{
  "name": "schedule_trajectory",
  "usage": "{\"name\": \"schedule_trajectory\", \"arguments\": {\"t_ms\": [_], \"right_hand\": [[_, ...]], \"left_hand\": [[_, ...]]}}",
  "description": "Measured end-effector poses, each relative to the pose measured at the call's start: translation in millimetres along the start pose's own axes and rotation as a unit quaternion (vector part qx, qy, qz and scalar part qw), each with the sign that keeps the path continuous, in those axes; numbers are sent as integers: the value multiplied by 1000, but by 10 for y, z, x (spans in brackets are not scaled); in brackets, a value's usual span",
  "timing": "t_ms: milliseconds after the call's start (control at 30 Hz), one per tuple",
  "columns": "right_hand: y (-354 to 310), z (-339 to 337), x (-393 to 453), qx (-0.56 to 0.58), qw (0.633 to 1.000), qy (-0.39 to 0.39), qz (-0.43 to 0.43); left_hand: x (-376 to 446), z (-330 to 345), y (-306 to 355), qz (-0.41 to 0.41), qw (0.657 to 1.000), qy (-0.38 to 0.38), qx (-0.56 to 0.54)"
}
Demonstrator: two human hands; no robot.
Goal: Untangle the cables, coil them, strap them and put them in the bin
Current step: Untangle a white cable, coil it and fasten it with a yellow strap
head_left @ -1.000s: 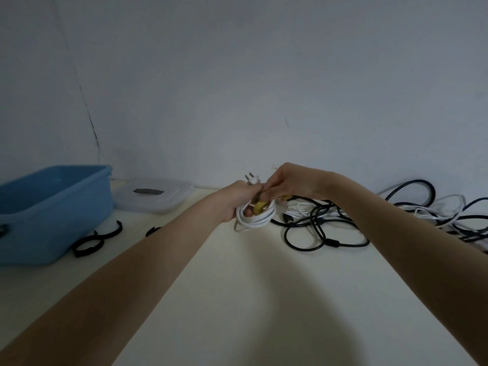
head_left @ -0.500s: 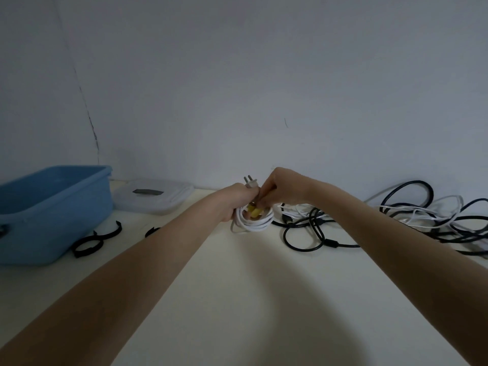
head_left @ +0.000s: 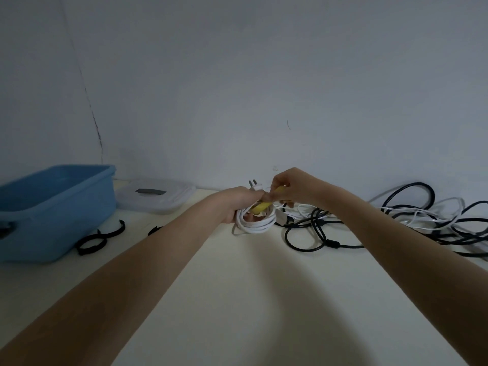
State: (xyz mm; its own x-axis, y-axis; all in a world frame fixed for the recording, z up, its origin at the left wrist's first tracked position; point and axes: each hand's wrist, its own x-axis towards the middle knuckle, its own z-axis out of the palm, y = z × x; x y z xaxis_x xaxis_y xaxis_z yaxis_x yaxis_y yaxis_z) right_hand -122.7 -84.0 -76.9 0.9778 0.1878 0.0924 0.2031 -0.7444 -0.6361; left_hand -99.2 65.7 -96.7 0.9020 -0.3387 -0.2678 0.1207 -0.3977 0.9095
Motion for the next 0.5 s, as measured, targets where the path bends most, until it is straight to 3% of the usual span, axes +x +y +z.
{"name": "schedule_trajectory", "arguments": {"t_ms": [133, 233, 500], "right_hand": [[55, -24, -64, 146, 987, -63, 9], [80, -25, -90, 190, 977, -97, 27], [80, 18, -63, 130, 986, -94, 44]], "left_hand": [[-78, -31, 19, -10, 998, -67, -11], [-147, -38, 47, -15, 994, -104, -16], [-53, -23, -20, -18, 996, -85, -8]]}}
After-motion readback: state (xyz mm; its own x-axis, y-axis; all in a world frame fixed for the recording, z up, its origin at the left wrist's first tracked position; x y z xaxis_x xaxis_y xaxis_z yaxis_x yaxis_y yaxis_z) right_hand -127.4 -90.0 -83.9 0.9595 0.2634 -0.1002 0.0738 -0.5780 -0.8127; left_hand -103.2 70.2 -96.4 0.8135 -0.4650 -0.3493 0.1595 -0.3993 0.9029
